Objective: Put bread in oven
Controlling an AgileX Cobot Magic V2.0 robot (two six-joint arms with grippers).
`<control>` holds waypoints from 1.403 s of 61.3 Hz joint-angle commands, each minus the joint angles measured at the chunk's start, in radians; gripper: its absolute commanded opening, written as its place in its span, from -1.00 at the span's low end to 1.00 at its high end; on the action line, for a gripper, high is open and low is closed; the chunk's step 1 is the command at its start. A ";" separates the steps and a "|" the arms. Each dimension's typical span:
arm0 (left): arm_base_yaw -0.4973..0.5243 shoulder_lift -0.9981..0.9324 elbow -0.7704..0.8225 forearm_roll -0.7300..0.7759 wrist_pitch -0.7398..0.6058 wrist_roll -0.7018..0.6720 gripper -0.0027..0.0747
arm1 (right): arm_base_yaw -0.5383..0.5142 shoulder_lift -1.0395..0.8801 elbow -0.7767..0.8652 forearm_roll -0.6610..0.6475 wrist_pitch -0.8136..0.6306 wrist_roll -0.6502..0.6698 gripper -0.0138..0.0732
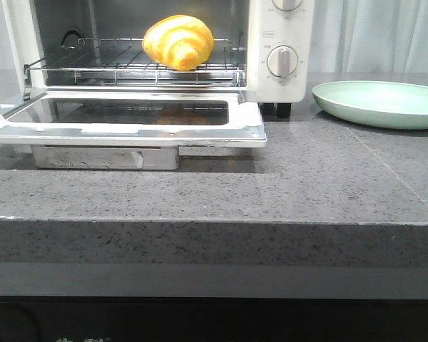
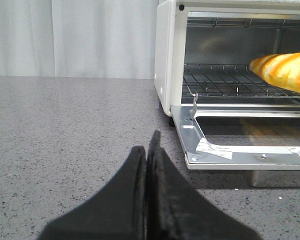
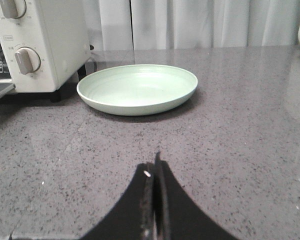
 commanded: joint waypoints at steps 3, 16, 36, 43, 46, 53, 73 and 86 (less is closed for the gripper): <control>0.002 -0.018 0.007 -0.007 -0.088 -0.001 -0.98 | -0.008 -0.024 -0.001 0.000 -0.160 -0.010 -0.84; 0.002 -0.018 0.007 -0.007 -0.088 -0.001 -0.98 | -0.008 -0.024 -0.001 0.000 -0.166 -0.010 -0.84; 0.002 -0.018 0.007 -0.007 -0.088 -0.001 -0.98 | -0.008 -0.024 -0.001 0.055 -0.166 -0.058 -0.84; 0.002 -0.018 0.007 -0.007 -0.088 -0.001 -0.98 | -0.008 -0.024 -0.001 0.166 -0.168 -0.180 -0.84; 0.002 -0.018 0.007 -0.007 -0.088 -0.001 -0.98 | -0.008 -0.024 -0.001 0.157 -0.170 -0.191 -0.84; 0.002 -0.018 0.007 -0.007 -0.088 -0.001 -0.98 | -0.008 -0.024 -0.001 0.133 -0.170 -0.190 -0.84; 0.002 -0.018 0.007 -0.007 -0.088 -0.001 -0.98 | -0.045 -0.024 -0.001 0.133 -0.167 -0.189 -0.84; 0.002 -0.018 0.007 -0.007 -0.088 -0.001 -0.98 | -0.043 -0.024 -0.001 0.132 -0.166 -0.189 -0.84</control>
